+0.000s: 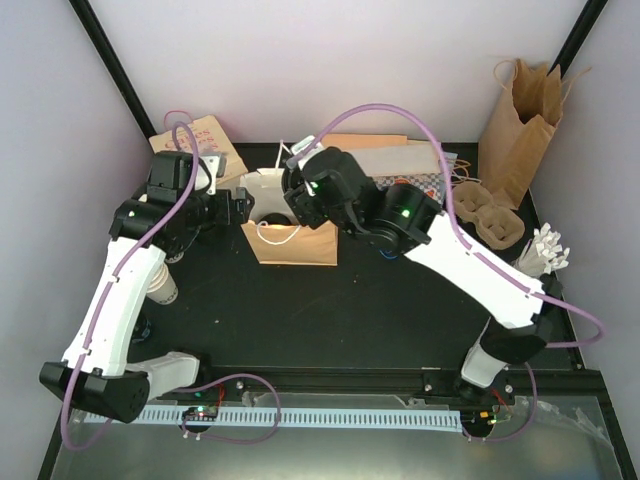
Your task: Pack the takeout coffee
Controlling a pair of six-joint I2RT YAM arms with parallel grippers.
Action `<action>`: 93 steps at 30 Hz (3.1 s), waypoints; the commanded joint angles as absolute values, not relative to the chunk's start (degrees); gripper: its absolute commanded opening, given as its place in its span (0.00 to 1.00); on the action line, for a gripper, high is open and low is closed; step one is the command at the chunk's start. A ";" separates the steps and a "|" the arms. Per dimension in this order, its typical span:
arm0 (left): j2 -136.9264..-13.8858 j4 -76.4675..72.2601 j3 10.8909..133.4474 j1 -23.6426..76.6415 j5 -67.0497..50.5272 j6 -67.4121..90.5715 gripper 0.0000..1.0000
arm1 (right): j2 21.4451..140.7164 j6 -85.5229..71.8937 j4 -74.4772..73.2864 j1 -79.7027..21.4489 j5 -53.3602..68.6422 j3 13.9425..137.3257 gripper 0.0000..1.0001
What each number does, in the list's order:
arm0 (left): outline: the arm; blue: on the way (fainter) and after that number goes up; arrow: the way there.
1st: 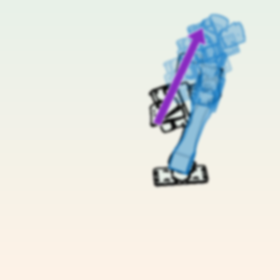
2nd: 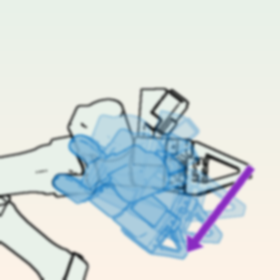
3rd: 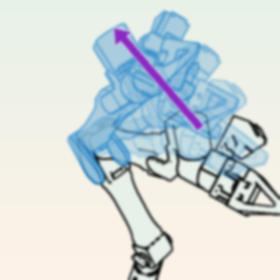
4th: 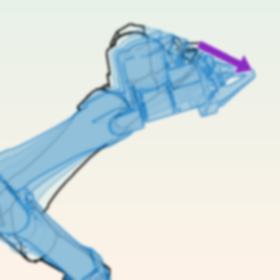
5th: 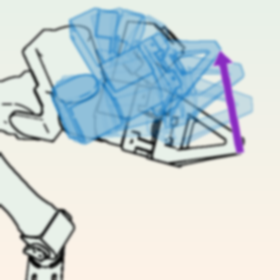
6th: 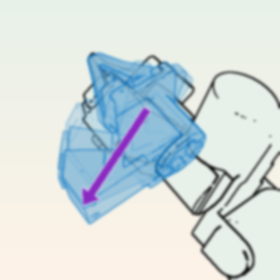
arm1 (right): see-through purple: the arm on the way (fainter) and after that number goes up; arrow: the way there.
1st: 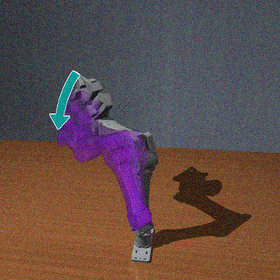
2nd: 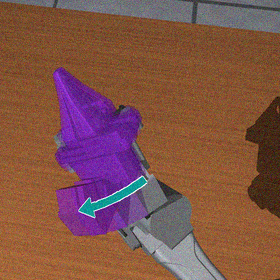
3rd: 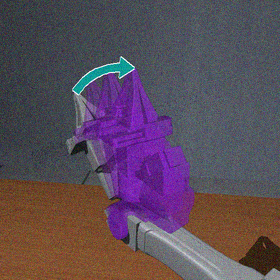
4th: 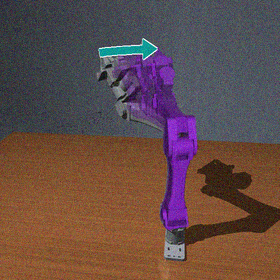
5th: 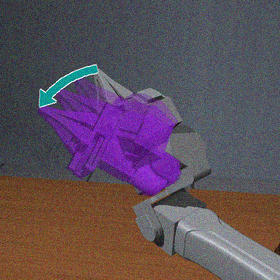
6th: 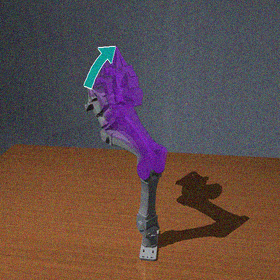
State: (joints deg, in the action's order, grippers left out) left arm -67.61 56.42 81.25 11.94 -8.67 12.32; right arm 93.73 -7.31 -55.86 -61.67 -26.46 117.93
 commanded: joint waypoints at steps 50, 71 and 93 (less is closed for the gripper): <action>-45.62 45.06 58.88 35.64 -12.35 0.26 0.98 | 71.01 -5.58 -35.66 -72.22 -29.30 68.32 0.50; -47.09 31.11 55.07 39.92 -9.86 -17.81 0.78 | 68.85 -4.83 -31.22 -72.24 -30.59 65.48 0.51; -53.46 27.34 62.83 39.94 -10.01 -13.11 0.02 | 65.72 0.02 -27.45 -73.36 -27.96 59.42 0.51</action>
